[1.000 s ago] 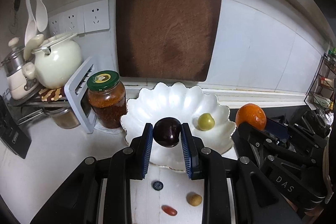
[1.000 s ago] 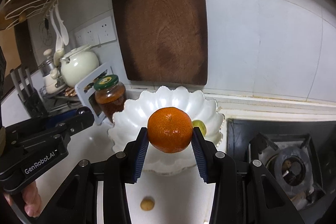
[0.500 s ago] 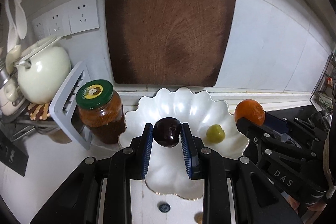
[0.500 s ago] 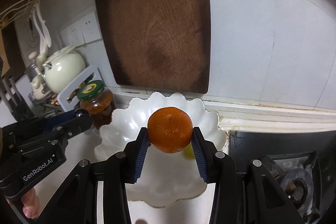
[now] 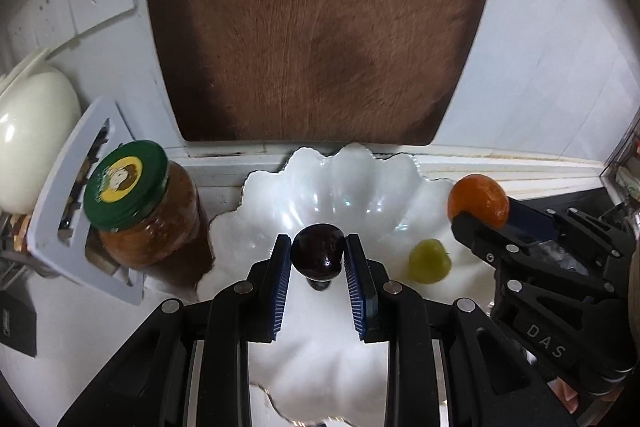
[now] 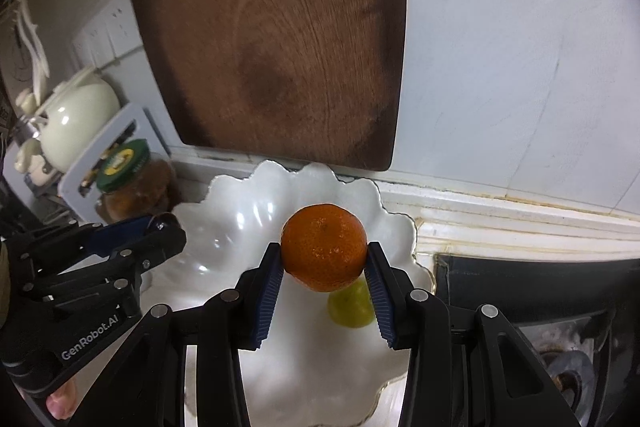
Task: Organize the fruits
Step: 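Open the left gripper over the bowl while the right gripper releases the orange, then withdraw both tools from the bowl back over the remaining fruits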
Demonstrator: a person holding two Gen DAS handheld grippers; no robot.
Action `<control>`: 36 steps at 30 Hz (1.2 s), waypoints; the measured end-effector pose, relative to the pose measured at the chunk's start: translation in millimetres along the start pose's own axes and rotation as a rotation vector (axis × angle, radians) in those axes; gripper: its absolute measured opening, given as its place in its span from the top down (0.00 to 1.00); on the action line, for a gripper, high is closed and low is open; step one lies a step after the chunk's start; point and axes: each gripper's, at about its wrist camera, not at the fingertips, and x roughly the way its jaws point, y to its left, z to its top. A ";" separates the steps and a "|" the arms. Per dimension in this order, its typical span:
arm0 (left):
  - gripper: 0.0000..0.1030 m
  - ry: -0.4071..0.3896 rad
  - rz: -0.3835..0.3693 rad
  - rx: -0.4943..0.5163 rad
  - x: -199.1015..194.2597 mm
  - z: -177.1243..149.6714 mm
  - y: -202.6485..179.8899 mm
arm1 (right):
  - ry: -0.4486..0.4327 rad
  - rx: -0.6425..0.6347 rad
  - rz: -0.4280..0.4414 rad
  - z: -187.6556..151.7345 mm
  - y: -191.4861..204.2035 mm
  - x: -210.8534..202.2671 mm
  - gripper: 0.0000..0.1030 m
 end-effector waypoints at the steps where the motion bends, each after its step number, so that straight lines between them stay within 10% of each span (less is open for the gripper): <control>1: 0.73 0.010 0.008 0.006 6.9 2.7 -0.4 | 0.014 0.000 -0.001 2.0 -1.2 6.3 0.58; 22: 0.73 0.176 0.060 0.040 79.6 20.8 -8.6 | 0.184 0.025 0.002 12.6 -17.4 78.0 0.58; 26: 0.51 0.176 0.073 0.031 78.1 22.2 -9.1 | 0.201 0.031 -0.016 12.9 -20.9 80.6 0.57; 36: 0.44 0.148 0.127 0.012 43.8 17.3 -10.1 | 0.148 0.019 -0.059 11.3 -23.9 55.1 0.47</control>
